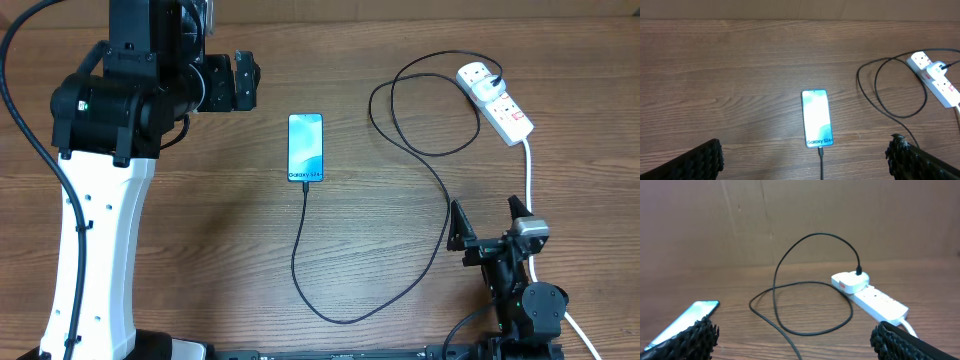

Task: Plug charger to phone and switch on socket

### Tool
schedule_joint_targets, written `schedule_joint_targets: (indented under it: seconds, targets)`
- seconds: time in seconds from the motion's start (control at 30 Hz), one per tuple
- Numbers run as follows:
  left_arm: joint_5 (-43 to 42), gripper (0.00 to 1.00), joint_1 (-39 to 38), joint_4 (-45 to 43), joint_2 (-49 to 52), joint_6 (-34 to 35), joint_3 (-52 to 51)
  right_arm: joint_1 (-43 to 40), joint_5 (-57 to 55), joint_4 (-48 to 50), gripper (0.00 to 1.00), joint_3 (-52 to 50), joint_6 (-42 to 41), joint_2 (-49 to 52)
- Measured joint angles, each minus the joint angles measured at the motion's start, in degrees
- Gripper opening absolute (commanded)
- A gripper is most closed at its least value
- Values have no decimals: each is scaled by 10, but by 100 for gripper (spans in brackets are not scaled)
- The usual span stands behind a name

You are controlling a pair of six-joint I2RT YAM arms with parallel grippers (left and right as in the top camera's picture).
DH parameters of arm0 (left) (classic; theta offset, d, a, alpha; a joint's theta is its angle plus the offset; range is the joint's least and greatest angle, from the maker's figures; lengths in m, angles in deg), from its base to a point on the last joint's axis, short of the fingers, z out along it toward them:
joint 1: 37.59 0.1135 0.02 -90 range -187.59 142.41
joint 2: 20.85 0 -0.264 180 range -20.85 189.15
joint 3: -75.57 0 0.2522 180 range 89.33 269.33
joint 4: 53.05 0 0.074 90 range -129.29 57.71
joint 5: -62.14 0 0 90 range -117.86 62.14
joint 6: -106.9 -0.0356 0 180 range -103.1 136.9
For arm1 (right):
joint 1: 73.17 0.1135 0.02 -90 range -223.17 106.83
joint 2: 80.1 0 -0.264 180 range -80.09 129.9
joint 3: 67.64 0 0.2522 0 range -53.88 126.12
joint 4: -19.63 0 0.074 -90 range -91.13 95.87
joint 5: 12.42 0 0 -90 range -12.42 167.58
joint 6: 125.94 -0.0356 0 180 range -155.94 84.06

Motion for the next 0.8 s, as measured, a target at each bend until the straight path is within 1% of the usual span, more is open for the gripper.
schedule_joint_targets:
  seconds: [0.27, 0.8]
  targets:
    - [0, 100, 0, 0, 0, 0, 0, 0, 0, 0, 100, 0, 29, 0]
    - [0, 100, 0, 0, 0, 0, 0, 0, 0, 0, 100, 0, 36, 0]
